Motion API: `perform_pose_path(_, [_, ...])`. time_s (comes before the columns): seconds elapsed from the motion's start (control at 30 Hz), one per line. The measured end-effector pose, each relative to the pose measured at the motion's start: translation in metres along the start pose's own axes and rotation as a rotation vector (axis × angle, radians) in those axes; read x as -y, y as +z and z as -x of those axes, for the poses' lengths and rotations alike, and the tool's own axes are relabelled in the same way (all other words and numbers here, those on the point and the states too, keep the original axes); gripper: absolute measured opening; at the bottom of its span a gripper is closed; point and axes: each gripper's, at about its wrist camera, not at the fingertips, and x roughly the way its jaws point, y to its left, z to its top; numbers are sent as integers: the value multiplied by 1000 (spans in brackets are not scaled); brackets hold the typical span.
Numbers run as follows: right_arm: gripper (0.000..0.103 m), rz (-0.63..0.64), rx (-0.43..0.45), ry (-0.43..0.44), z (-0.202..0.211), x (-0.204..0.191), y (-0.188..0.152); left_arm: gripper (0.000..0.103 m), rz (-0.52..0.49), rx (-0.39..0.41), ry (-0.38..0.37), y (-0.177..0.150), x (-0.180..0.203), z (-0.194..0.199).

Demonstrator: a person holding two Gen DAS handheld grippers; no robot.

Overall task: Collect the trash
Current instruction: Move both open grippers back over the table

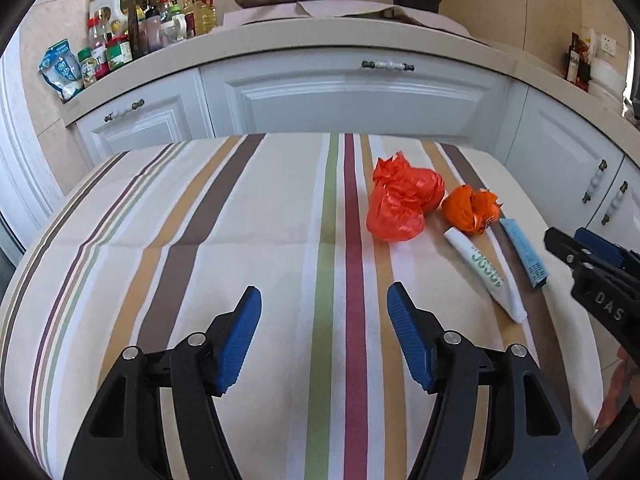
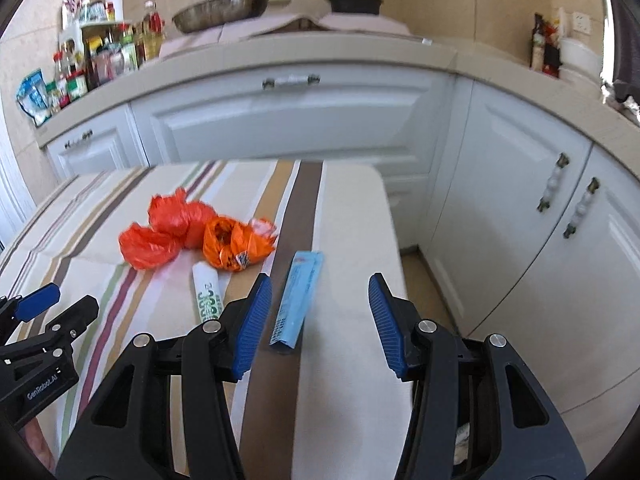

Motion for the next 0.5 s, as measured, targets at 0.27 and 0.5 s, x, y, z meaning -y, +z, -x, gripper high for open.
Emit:
perform_pose_path(0.27, [47,19,-96,-3,-21,-7,0,67,-3,-41,2,0,0,-10])
perform_pose_path(0.5, [24,19,-155,10,-33,-6,0,68,7,-59,-5,-1,2,-15])
